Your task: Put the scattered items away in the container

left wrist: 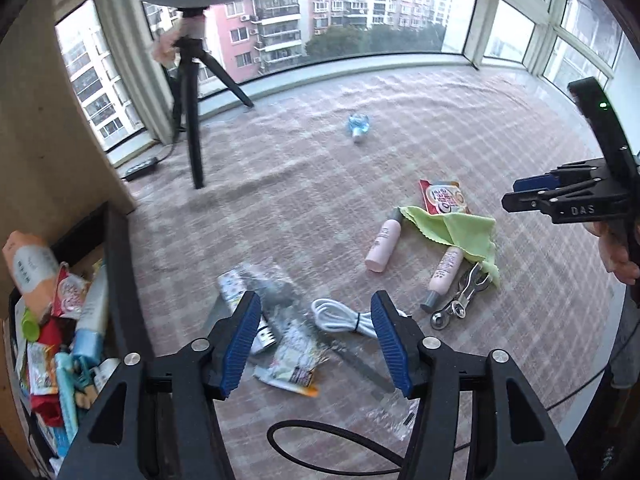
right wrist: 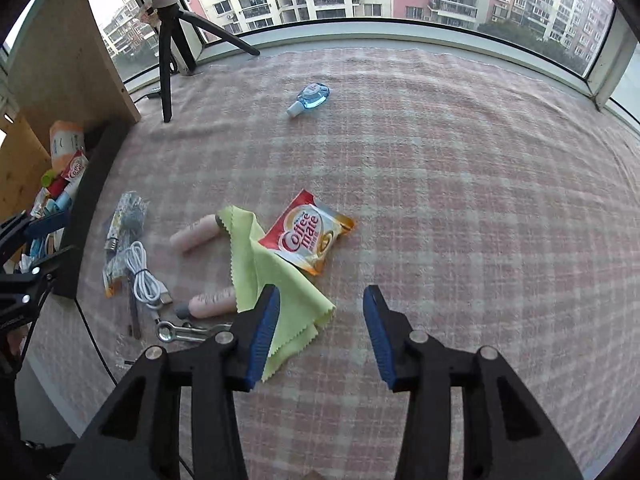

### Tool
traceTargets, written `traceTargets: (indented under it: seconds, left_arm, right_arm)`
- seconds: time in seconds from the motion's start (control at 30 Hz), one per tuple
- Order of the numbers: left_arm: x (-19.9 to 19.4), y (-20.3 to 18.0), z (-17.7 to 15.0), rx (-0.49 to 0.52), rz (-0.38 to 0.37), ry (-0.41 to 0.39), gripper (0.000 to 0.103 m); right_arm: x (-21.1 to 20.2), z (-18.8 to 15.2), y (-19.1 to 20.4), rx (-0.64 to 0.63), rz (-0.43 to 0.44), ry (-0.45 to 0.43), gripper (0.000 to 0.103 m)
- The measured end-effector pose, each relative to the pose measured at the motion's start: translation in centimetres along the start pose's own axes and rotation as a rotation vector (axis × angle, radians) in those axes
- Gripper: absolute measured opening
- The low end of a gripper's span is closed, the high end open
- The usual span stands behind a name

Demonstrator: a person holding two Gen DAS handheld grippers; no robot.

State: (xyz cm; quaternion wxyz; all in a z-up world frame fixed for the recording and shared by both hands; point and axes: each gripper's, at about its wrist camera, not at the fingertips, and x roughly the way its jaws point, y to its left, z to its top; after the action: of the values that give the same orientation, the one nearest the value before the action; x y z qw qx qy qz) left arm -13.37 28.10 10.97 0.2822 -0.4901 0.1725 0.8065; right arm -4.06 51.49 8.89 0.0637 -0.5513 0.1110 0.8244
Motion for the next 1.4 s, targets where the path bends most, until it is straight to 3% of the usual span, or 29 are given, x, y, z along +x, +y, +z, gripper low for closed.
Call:
traceTargets:
  seconds: [0.1, 0.37, 0.5, 0.63, 0.7, 0.97, 1.07, 1.13, 1.17, 1.2, 1.27, 1.3, 1.4]
  left_arm:
    - [2.7, -1.3, 1.1, 0.018, -0.021, 0.026, 0.057]
    - [7.9, -3.0, 2.8, 0.004, -0.077, 0.118, 0.057]
    - [8.0, -4.1, 3.2, 0.061, -0.065, 0.111, 0.057]
    - [8.6, -4.7, 3.7, 0.105, -0.078, 0.135, 0.057]
    - [9.1, -4.9, 3.9, 0.122, -0.082, 0.153, 0.057]
    - [10.1, -4.7, 4.3, 0.127, -0.073, 0.177, 0.054]
    - [10.0, -5.0, 4.3, 0.136, -0.076, 0.171, 0.049]
    - [9.8, -5.2, 4.3, 0.131, -0.071, 0.165, 0.039]
    - [9.7, -5.2, 4.3, 0.124, -0.072, 0.162, 0.035]
    - [9.6, -5.3, 4.2, 0.118, -0.070, 0.158, 0.024]
    - [9.4, -5.5, 4.0, 0.104, -0.056, 0.147, 0.019]
    - [9.3, -5.6, 3.9, 0.100, -0.053, 0.139, 0.019]
    - [8.9, -5.7, 3.4, 0.081, -0.060, 0.133, 0.019]
  right_arm:
    - [0.1, -0.8, 0.5, 0.004, -0.047, -0.020, 0.043]
    - [1.7, -1.1, 1.4, -0.017, -0.055, -0.035, 0.043]
    - [2.6, -0.8, 1.2, -0.034, -0.074, -0.025, 0.043]
    - [3.8, -0.3, 0.5, -0.027, -0.003, 0.029, 0.043]
    - [4.2, -0.3, 0.7, -0.042, -0.008, 0.045, 0.043]
    - [5.5, 0.3, 1.5, -0.068, -0.003, 0.069, 0.045]
    - [5.6, 0.3, 1.8, -0.078, -0.004, 0.070, 0.045]
    - [5.6, 0.3, 2.1, -0.090, -0.017, 0.077, 0.044]
    - [5.6, 0.3, 2.3, -0.102, -0.028, 0.080, 0.042]
    - [5.6, 0.2, 2.6, -0.115, -0.041, 0.082, 0.038]
    - [5.4, 0.1, 2.9, -0.121, -0.048, 0.086, 0.011]
    - [5.3, 0.1, 2.8, -0.106, -0.031, 0.092, 0.005]
    - [5.0, -0.2, 2.1, -0.036, 0.008, 0.091, 0.004]
